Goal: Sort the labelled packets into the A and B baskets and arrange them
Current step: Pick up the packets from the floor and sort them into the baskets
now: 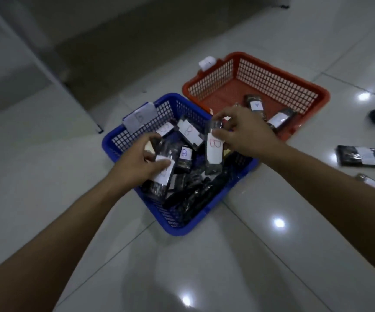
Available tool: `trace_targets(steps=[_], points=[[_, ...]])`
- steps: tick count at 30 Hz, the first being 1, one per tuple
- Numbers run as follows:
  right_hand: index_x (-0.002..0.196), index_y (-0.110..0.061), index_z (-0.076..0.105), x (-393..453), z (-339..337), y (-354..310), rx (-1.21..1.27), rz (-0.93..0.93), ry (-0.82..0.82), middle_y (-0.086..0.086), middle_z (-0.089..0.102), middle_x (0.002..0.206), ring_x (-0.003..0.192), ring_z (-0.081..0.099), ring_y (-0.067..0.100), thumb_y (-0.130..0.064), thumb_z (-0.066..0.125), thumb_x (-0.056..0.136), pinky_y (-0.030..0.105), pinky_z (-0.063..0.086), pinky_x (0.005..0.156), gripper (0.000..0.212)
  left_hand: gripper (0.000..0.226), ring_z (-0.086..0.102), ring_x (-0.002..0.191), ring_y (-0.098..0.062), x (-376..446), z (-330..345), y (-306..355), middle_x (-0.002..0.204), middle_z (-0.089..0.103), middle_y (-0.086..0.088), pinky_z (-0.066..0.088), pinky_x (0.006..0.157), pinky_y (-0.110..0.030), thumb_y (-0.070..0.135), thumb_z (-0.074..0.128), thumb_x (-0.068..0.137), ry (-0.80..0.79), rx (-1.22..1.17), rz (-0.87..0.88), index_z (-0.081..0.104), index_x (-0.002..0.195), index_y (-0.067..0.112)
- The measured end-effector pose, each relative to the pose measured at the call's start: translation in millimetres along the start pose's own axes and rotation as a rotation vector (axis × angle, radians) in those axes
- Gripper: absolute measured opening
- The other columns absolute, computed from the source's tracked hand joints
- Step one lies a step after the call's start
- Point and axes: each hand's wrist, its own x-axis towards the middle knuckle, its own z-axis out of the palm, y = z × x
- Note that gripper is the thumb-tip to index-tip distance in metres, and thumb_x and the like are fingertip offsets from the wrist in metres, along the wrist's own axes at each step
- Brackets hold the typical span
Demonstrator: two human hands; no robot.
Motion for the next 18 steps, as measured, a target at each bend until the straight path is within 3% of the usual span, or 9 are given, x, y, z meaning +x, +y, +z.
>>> trace_targets(steps=[3,5,7,9,11,14,18], points=[[0.125,-0.02,0.065,16.1,18.4,-7.3,-0.187,-0.032,-0.181,-0.005,0.064,0.089,0.075,0.06,0.007,-0.023,0.069,0.091,0.021,0.048,0.065,0.034,0.054,0.067,0.067,-0.011,-9.6,5.3,-19.2,0.077,0.07,0.005,0.054,0.064,-0.029,0.027,0.075,0.084,-0.092,0.145,0.038,0.047,0.129,0.036],[0.131,-0.02,0.063,21.7,30.5,-7.1,-0.295,-0.045,-0.268,-0.001,0.068,0.103,0.086,0.061,0.01,-0.025,0.07,0.092,0.021,0.047,0.074,0.04,0.054,0.063,0.073,-0.008,-7.3,10.8,-28.6,0.084,0.068,0.006,0.047,0.065,-0.024,0.033,0.073,0.085,-0.084,0.272,0.094,0.047,0.131,0.034],[0.134,-0.021,0.06,22.3,38.5,-6.3,-0.345,-0.05,-0.288,0.003,0.067,0.12,0.103,0.062,0.015,-0.025,0.072,0.09,0.025,0.048,0.087,0.046,0.051,0.061,0.089,-0.013,-1.9,11.6,-35.4,0.1,0.067,0.004,0.05,0.075,-0.029,0.046,0.066,0.086,-0.042,0.457,0.185,0.049,0.132,0.031],[0.134,-0.022,0.06,18.4,37.6,-6.3,-0.323,-0.061,-0.215,0.003,0.067,0.122,0.107,0.063,0.016,-0.021,0.074,0.087,0.026,0.048,0.094,0.049,0.053,0.053,0.107,-0.02,3.2,11.8,-36.3,0.118,0.062,0.003,0.049,0.087,-0.043,0.057,0.058,0.085,0.007,0.671,0.276,0.05,0.131,0.031],[0.128,-0.021,0.063,8.7,27.9,-4.9,-0.26,-0.095,-0.099,-0.001,0.068,0.115,0.095,0.062,0.01,-0.016,0.074,0.087,0.027,0.051,0.093,0.043,0.049,0.047,0.114,-0.024,4.2,15.0,-24.1,0.125,0.057,0.002,0.045,0.091,-0.048,0.054,0.06,0.086,0.07,0.759,0.349,0.054,0.127,0.027],[0.115,-0.021,0.069,-15.7,0.7,10.0,-0.213,-0.156,0.059,-0.007,0.068,0.099,0.071,0.053,-0.005,-0.018,0.075,0.086,0.025,0.051,0.082,0.03,0.04,0.048,0.106,-0.023,3.3,33.3,8.5,0.113,0.06,0.002,0.045,0.085,-0.046,0.051,0.061,0.086,0.106,0.728,0.549,0.059,0.117,0.025],[0.106,-0.025,0.07,-74.8,-53.7,47.6,-0.242,-0.077,0.237,-0.017,0.064,0.09,0.066,0.056,-0.008,-0.022,0.078,0.082,0.009,0.043,0.068,0.025,0.036,0.049,0.095,-0.02,5.9,91.3,62.7,0.104,0.059,0.003,0.044,0.082,-0.039,0.048,0.063,0.085,-0.037,0.632,0.794,0.058,0.11,0.022]])
